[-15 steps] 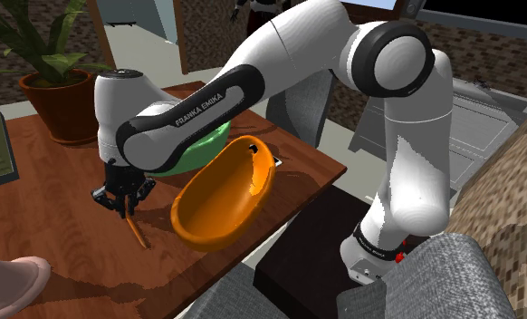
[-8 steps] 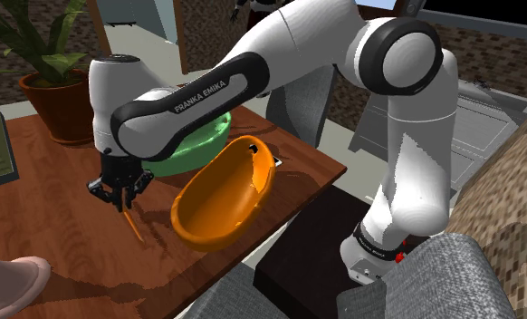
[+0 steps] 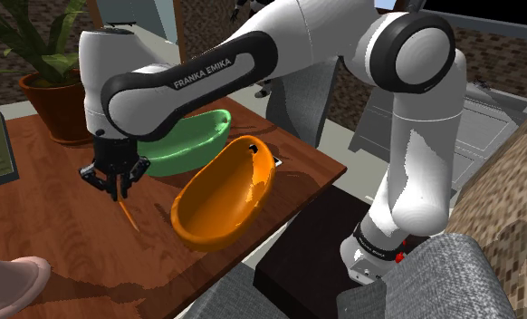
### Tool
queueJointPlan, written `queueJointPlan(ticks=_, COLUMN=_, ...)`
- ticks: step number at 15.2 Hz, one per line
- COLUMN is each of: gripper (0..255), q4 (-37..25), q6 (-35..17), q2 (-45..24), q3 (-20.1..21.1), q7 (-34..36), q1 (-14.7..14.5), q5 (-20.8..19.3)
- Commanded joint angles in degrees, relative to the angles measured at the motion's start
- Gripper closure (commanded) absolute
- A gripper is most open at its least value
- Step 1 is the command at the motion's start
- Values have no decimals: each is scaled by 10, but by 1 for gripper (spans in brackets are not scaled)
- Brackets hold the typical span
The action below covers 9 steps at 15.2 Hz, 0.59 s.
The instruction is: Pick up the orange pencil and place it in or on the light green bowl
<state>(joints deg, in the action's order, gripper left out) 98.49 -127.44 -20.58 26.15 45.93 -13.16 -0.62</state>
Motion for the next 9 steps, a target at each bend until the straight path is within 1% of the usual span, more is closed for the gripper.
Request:
queueJointPlan(ticks=1, gripper=255, q4=-13, q6=16, q2=3, q3=1, q7=0, q1=0, q5=1)
queueJointPlan(ticks=9, gripper=255, q4=-54, q6=72, q2=19, q3=4, q7=2, q1=2, q5=7)
